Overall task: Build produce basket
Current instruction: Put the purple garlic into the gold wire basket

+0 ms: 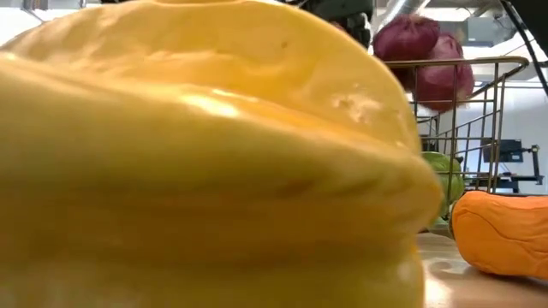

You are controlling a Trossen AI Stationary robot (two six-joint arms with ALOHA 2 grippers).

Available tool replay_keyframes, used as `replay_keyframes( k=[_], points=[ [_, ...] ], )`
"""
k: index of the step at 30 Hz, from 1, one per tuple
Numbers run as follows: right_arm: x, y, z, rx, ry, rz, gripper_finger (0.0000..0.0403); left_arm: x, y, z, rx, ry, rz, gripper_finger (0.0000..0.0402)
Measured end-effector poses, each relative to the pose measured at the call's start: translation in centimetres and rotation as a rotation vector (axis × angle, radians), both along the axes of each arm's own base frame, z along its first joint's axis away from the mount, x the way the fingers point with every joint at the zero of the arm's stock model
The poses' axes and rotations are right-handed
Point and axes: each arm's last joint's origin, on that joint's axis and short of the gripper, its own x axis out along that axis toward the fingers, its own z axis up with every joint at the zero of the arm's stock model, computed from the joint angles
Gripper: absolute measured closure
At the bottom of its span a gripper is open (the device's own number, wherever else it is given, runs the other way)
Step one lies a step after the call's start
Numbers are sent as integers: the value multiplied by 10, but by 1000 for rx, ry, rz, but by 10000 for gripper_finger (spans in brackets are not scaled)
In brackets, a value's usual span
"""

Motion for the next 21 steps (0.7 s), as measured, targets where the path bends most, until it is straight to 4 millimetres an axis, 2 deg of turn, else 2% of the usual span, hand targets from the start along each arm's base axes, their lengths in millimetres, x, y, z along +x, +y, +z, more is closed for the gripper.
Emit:
replay_keyframes(
  k=[4,6,15,18,21],
  points=[
    [0,0,-8,0,10,7,388,0,0,0,0,0,0,187],
    [1,0,-9,2,1,22,373,0,0,0,0,0,0,187],
    [3,-3,-9,-5,-13,23,235,0,0,0,1,-1,1,187],
    [1,-5,-7,-6,3,10,200,0,0,0,1,-3,1,187],
    [0,-6,3,-6,-9,7,178,1,0,0,-2,-16,1,187]
  ],
)
